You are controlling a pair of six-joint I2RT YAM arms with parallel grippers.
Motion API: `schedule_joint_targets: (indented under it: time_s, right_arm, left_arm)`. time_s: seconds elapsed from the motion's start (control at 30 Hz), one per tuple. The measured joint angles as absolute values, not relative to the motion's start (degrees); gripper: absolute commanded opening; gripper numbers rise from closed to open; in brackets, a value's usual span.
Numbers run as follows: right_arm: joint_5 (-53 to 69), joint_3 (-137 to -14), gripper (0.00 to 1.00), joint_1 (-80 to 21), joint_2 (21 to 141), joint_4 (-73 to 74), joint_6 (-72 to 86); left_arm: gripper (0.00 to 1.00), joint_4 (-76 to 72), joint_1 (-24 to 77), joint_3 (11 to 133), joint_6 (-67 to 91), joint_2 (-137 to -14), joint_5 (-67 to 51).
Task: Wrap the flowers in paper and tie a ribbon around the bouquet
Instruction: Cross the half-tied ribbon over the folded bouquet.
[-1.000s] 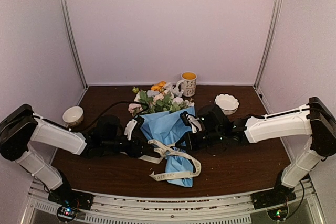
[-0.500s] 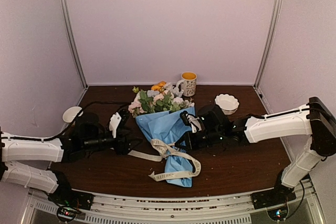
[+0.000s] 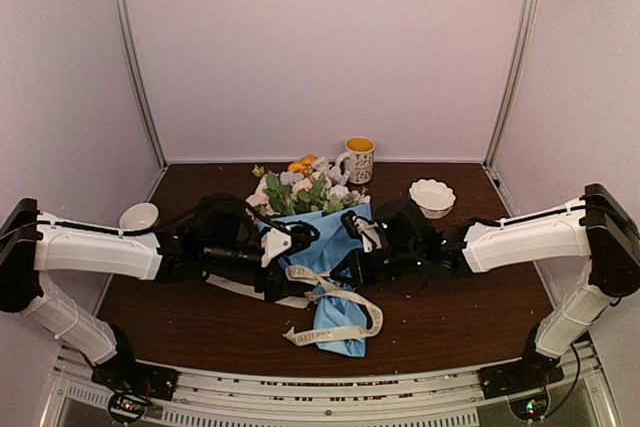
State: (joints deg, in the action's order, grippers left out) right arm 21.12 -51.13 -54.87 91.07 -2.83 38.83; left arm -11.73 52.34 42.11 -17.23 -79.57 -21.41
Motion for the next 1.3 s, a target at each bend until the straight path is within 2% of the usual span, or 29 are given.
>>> schedule_joint_targets:
  time_s: [0.2,0.4,0.57,1.3]
  right_arm:
    - [21.8,-51.1,0.0,-54.8,91.7,-4.8,39.7]
    - [22.2,-51.1,0.0,-54.5,91.9,-5.4,40.7]
    - [22.3,-51.0,0.0,-54.3,91.9,-5.7,40.8]
    - [22.7,-50.4,0.0,-54.2,92.0,-6.3,40.9]
  left_arm:
    - [0.84,-8.3,53.0,45.1,-23.3,-87.2,-23.0]
    - [0.81,-5.5,53.4,49.1,-26.0,-93.8,-22.8]
    - [0.61,-5.1,53.4,49.4,-26.2,-94.9,-21.7]
    - [0.16,-12.6,52.9,49.4,-14.6,-97.1,-20.6]
